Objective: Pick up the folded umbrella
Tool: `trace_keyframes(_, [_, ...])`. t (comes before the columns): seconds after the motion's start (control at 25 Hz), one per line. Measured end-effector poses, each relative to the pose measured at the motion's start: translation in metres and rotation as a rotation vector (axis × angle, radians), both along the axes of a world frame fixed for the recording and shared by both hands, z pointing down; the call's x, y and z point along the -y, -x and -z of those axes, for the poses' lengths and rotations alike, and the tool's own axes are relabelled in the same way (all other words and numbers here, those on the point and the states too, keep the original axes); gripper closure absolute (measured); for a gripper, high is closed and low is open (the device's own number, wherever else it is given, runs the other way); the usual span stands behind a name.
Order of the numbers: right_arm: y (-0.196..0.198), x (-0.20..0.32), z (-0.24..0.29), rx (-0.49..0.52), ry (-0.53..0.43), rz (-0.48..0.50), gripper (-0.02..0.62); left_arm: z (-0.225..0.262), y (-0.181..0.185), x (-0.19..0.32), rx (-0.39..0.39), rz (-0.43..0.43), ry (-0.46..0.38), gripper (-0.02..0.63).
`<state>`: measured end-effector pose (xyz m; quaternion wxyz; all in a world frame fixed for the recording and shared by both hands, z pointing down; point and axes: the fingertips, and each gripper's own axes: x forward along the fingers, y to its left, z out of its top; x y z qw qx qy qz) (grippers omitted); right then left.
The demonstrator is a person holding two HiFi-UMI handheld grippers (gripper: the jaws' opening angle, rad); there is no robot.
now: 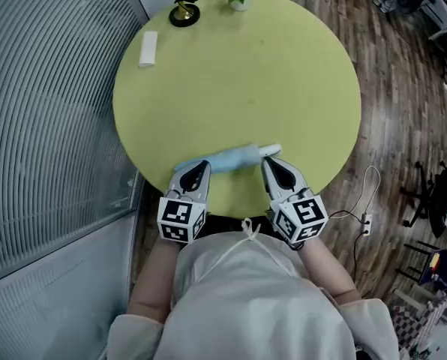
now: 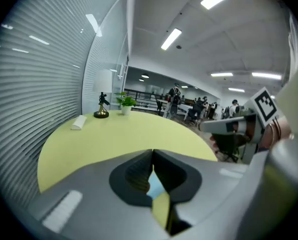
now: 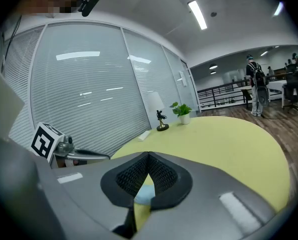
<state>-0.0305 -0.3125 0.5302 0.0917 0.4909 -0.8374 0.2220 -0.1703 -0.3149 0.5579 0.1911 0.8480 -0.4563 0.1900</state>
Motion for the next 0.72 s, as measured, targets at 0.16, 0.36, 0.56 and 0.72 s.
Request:
trace_keyframes(0.16, [0.009,-0.008,-0.007,0.026,0.006,-0.011,0.595,-0.032,-0.006,-0.001,0.073,-0.181,0.083,0.575])
trace_keyframes(0.36, [0.013,-0.013,-0.017,0.012,0.038,-0.044,0.595,-0.06,-0.015,0.003,0.193,-0.379,0.138,0.457])
trace_keyframes(0.56, [0.004,-0.018,-0.018,-0.012,0.043,-0.091,0.595,-0.096,-0.03,0.002,0.316,-0.552,0.239,0.367])
trace_keyframes(0.72, [-0.005,-0.02,-0.017,-0.028,0.029,-0.111,0.595,-0.127,-0.04,-0.004,0.42,-0.68,0.329,0.27])
